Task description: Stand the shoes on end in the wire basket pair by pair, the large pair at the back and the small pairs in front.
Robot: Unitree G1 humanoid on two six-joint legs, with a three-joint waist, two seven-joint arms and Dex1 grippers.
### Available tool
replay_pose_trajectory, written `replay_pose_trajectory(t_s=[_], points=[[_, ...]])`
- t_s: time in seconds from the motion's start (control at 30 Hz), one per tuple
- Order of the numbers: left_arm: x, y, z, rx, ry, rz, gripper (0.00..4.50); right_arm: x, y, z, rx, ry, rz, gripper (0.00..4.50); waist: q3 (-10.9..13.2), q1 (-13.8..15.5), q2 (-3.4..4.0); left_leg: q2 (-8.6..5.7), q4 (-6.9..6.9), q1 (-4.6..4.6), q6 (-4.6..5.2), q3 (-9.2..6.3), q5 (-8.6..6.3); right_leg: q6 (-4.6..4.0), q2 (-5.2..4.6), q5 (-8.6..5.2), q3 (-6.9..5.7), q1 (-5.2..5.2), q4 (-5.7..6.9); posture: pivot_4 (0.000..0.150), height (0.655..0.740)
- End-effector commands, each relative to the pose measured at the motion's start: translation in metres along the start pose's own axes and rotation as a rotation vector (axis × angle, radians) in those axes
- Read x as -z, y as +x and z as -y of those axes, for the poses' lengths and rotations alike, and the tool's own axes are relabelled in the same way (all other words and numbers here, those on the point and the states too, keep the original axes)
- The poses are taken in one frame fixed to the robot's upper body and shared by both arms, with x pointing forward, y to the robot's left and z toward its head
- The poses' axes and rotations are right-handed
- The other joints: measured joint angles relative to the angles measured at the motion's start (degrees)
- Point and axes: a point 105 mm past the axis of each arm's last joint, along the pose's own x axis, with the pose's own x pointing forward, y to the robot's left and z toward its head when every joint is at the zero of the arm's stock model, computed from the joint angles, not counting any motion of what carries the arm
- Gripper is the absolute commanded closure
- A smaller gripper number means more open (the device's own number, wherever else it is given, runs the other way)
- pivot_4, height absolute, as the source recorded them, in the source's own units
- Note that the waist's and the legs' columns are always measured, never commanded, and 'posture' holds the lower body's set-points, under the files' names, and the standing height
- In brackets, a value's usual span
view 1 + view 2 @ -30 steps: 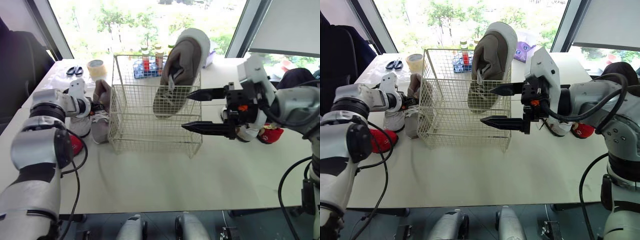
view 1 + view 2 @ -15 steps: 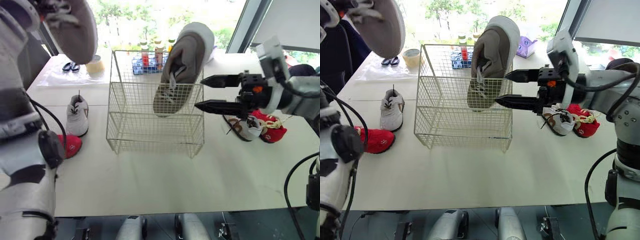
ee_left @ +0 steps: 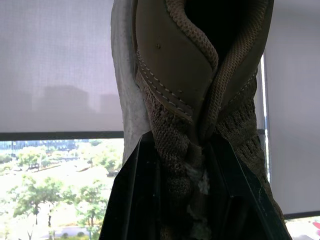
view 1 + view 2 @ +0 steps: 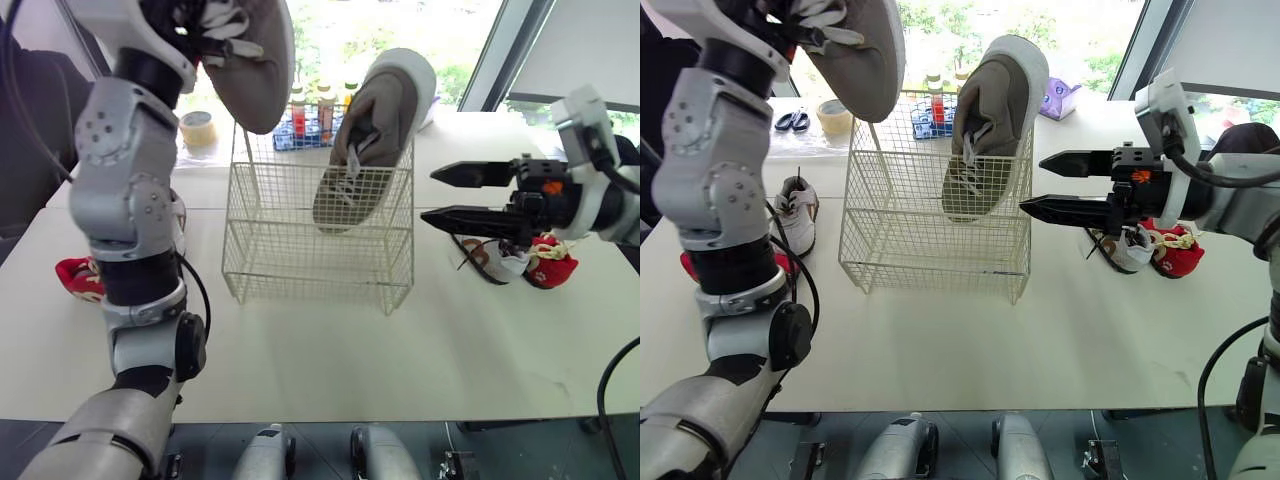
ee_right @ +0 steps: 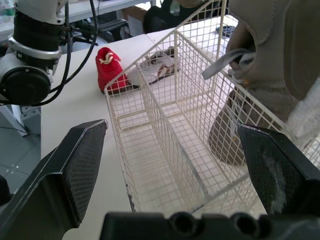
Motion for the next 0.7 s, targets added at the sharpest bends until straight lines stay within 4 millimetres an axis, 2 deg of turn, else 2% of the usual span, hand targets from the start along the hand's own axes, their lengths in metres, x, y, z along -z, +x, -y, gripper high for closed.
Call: replay_pose_trajectory(t_s=[0.03, 0.2, 0.4, 0.57, 0.7], points=[[-0.006, 0.01, 0.013, 0.04, 0.042, 0.086, 3.95, -0.01, -0.009, -0.012, 0.015, -0.041, 0.014, 0.0, 0.0, 0.1, 0.0, 0.0, 0.0, 0.0, 0.01, 0.01, -0.01, 0.0, 0.0, 0.0, 0.0, 0.0, -0.01, 0.15, 0.74], [0.028, 0.008, 0.03, 0.06, -0.014, 0.029, 3.95, -0.008, -0.015, -0.018, 0.068, -0.027, 0.043, 0.0, 0.0, 0.1, -0.01, -0.01, 0.05, -0.03, 0.11, 0.01, -0.06, 0.05, -0.01, 0.03, -0.03, 0.05, -0.04, 0.15, 0.74], [0.069, -0.017, 0.044, 0.059, -0.037, -0.087, 3.95, -0.006, -0.015, -0.02, 0.089, -0.017, 0.063, 0.0, 0.0, -0.1, 0.01, 0.0, 0.03, 0.09, 0.14, 0.15, -0.08, 0.07, 0.0, 0.04, 0.11, 0.04, -0.01, 0.15, 0.74], [0.086, -0.044, 0.045, 0.056, 0.032, -0.165, 3.95, -0.006, -0.014, -0.017, 0.098, -0.012, 0.081, 0.0, 0.0, 0.0, 0.02, 0.03, 0.04, 0.25, 0.19, 0.2, -0.1, 0.07, 0.04, 0.04, 0.14, 0.21, 0.01, 0.15, 0.74], [0.089, -0.056, 0.038, 0.035, 0.096, -0.197, 3.95, -0.005, -0.01, -0.015, 0.093, -0.01, 0.09, 0.0, 0.0, 0.0, 0.01, 0.03, 0.04, 0.25, 0.2, 0.2, -0.11, 0.07, 0.05, 0.04, 0.14, 0.23, -0.01, 0.15, 0.74]])
